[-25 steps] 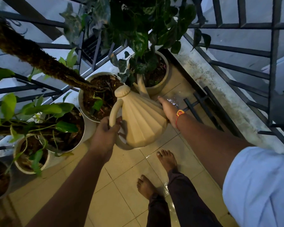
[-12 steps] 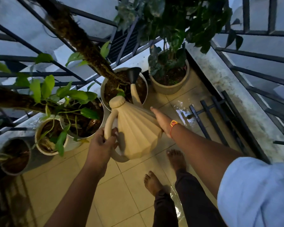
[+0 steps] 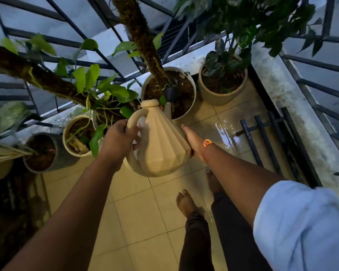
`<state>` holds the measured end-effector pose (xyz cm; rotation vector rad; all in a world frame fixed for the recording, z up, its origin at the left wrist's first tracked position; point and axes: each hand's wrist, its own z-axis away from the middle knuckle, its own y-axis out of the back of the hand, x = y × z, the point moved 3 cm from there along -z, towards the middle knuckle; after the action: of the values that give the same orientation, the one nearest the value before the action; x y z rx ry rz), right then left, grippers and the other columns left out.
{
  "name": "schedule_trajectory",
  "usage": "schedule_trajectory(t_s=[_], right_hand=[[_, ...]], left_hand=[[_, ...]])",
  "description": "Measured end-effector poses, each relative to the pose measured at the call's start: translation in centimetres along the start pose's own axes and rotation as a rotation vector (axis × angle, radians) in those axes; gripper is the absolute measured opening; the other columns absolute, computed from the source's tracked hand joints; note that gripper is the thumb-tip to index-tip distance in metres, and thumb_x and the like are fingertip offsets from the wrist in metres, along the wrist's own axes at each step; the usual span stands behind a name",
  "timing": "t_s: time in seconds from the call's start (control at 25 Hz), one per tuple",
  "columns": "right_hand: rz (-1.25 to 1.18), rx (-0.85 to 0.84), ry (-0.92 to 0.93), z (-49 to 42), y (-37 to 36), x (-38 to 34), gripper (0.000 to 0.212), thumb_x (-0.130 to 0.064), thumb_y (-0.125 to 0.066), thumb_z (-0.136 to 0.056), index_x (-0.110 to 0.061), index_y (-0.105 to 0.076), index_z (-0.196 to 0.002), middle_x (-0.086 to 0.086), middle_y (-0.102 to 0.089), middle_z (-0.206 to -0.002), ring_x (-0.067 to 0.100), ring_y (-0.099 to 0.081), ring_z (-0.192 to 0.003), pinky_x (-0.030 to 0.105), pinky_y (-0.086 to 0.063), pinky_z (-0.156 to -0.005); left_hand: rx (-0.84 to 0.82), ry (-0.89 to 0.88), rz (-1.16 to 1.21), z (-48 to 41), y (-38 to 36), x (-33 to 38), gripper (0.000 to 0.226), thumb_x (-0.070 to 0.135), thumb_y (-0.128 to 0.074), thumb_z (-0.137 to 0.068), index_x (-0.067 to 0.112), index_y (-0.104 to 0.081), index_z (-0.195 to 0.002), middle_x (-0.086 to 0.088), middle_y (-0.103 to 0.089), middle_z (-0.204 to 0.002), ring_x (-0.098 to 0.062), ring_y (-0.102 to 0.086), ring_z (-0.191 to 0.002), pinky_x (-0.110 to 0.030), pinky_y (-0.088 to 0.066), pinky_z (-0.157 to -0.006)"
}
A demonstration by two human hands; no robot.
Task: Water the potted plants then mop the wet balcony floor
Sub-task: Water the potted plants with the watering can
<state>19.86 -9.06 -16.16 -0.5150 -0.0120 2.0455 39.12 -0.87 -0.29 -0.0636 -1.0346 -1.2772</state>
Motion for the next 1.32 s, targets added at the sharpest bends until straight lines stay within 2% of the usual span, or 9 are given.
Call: schedule_trajectory(t_s=[0.08,0.2,0.36,0.44,0.52,0.68,0.92,1.08,1.32], right_hand=[[-0.012,-0.007,-0.002,0.4,-0.2,-0.1,0.083,-0.083,-0.036,-0.084,-0.020,-0.062,-0.131,0.012,-0.075,-0.112,0.029,-0.071,-0.104,0.039,-0.058,-0.081],[-0.014,-0.015,-0.011,1.0,-0.2,-0.3,0.075,-0.082,-0.035,-0.086,-0.022,-0.067,-0.119,0.008,-0.079,-0.100,0.026,-0.072,-0.101,0.038,-0.059,-0.080],[-0.007,-0.018,-0.007,1.9,-0.1,-1.2,0.066,-0.079,-0.038,-0.086,-0.026,-0.068,-0.110,0.008,-0.077,-0.103,0.026,-0.071,-0.101,0.036,-0.058,-0.075],[-0.003,-0.040,0.003,2.2,0.0,-1.8,0.066,-0.079,-0.039,-0.087,-0.026,-0.066,-0.115,0.009,-0.075,-0.108,0.027,-0.069,-0.103,0.037,-0.059,-0.078],[0.008,-0.053,0.016,2.4,0.1,-2.4,0.070,-0.078,-0.038,-0.089,-0.024,-0.061,-0.127,0.012,-0.072,-0.115,0.029,-0.068,-0.107,0.044,-0.058,-0.089],[0.028,-0.052,0.015,2.5,0.6,-3.3,0.073,-0.076,-0.039,-0.091,-0.022,-0.056,-0.138,0.013,-0.069,-0.121,0.030,-0.066,-0.111,0.049,-0.054,-0.099],[0.023,-0.056,0.007,2.6,1.3,-3.9,0.073,-0.078,-0.039,-0.090,-0.023,-0.057,-0.135,0.013,-0.071,-0.116,0.030,-0.068,-0.107,0.048,-0.056,-0.096],[0.033,-0.039,0.000,2.9,1.5,-4.5,0.071,-0.078,-0.039,-0.090,-0.024,-0.059,-0.132,0.010,-0.072,-0.110,0.025,-0.069,-0.101,0.039,-0.058,-0.082],[0.047,-0.052,-0.008,3.0,1.6,-4.9,0.070,-0.077,-0.037,-0.092,-0.022,-0.059,-0.130,0.011,-0.072,-0.110,0.026,-0.069,-0.102,0.040,-0.058,-0.083]], left_hand=[[-0.020,-0.014,-0.012,-0.4,0.2,1.2,0.024,0.028,-0.060,-0.104,0.007,-0.069,-0.114,-0.016,-0.073,-0.105,-0.029,-0.072,-0.093,-0.046,-0.065,-0.080],[-0.028,-0.022,0.007,-0.7,0.3,2.8,0.029,0.026,-0.060,-0.105,0.000,-0.066,-0.116,-0.013,-0.069,-0.097,-0.021,-0.065,-0.078,-0.042,-0.064,-0.076],[-0.027,-0.034,0.007,-0.9,0.4,4.5,0.028,0.023,-0.058,-0.107,-0.002,-0.065,-0.116,-0.011,-0.064,-0.091,-0.021,-0.061,-0.075,-0.045,-0.065,-0.079],[-0.028,-0.031,0.003,-1.0,0.5,5.3,0.024,0.024,-0.057,-0.107,0.001,-0.065,-0.112,-0.014,-0.064,-0.095,-0.022,-0.062,-0.078,-0.041,-0.065,-0.075],[-0.028,-0.029,0.002,-1.1,0.6,6.1,0.018,0.024,-0.057,-0.107,0.007,-0.065,-0.107,-0.013,-0.065,-0.097,-0.023,-0.062,-0.079,-0.034,-0.065,-0.066],[-0.011,-0.006,-0.007,-1.4,0.3,7.0,0.022,0.024,-0.057,-0.107,0.004,-0.064,-0.114,-0.013,-0.064,-0.097,-0.023,-0.063,-0.078,-0.028,-0.062,-0.058],[0.007,0.009,-0.042,-1.6,-0.1,7.8,0.022,0.026,-0.057,-0.107,0.005,-0.063,-0.112,-0.014,-0.065,-0.097,-0.020,-0.063,-0.070,-0.027,-0.062,-0.056],[0.017,0.041,-0.047,-1.7,-0.4,8.3,0.024,0.026,-0.058,-0.107,0.004,-0.063,-0.114,-0.017,-0.065,-0.104,-0.022,-0.064,-0.075,-0.022,-0.059,-0.049],[0.017,0.055,-0.040,-1.6,-0.5,8.6,0.027,0.024,-0.057,-0.107,-0.001,-0.063,-0.118,-0.018,-0.064,-0.106,-0.023,-0.063,-0.077,-0.019,-0.056,-0.046]])
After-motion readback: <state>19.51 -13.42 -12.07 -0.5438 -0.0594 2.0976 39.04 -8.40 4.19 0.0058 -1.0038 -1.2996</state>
